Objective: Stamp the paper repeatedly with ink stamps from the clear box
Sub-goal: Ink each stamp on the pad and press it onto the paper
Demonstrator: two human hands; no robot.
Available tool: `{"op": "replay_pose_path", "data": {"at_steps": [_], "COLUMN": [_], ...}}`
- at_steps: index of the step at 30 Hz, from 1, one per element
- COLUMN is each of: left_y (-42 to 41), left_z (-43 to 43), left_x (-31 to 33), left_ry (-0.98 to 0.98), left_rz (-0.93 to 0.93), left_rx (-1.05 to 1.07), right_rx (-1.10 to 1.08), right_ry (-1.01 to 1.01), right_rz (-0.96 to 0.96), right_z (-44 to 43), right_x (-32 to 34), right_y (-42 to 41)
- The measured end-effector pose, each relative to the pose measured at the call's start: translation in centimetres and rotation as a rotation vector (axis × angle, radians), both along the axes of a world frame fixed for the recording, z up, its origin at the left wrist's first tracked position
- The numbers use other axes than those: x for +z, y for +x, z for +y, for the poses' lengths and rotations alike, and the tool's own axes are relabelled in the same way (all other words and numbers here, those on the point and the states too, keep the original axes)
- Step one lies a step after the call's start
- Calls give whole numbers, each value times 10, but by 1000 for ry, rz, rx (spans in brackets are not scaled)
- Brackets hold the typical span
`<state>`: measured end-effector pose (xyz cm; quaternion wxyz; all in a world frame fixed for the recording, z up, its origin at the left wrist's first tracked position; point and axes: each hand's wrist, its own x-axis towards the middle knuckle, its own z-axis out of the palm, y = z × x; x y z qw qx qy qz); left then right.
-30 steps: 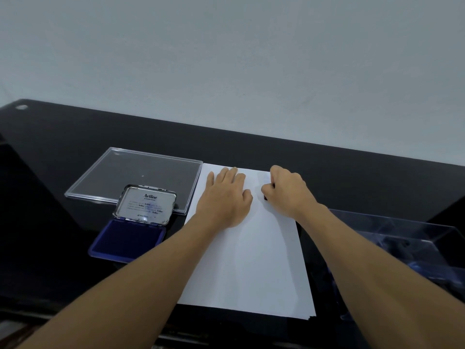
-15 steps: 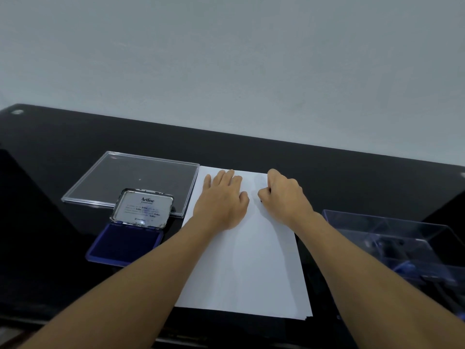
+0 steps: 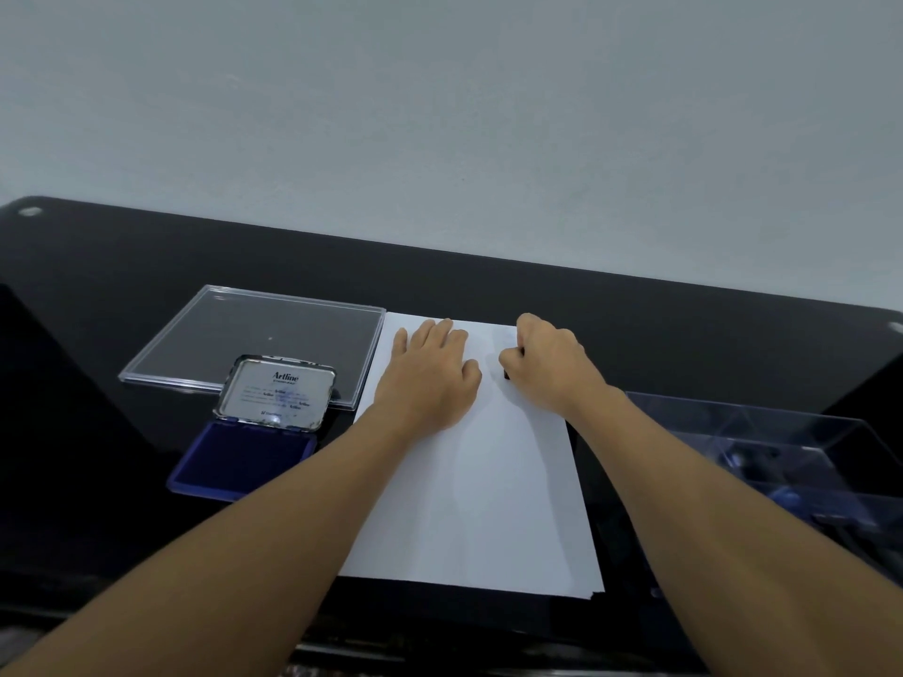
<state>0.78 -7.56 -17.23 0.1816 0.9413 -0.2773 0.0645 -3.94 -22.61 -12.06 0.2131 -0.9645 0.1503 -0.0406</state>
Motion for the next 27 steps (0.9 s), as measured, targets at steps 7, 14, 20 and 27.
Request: {"op": "replay_pose_path", "data": {"at_steps": [7,14,20,27], "left_y": [4,14,11,-1], "left_z": [3,8,9,20], "left_x": [12,17,25,49], "left_ry": [1,11,19,17], "left_rz": [109,160,179,154], "left_rx": [-29,-20,-46,-49], "right_rx": [12,5,52,44], "right_ry": [36,10,-22,-40], "right_rz": [0,-204,-259,-217], "right_z": [-9,-21,-17,-11], "right_x": [18,79,116,129], "right_y": [-3,-3,-3,-18]}}
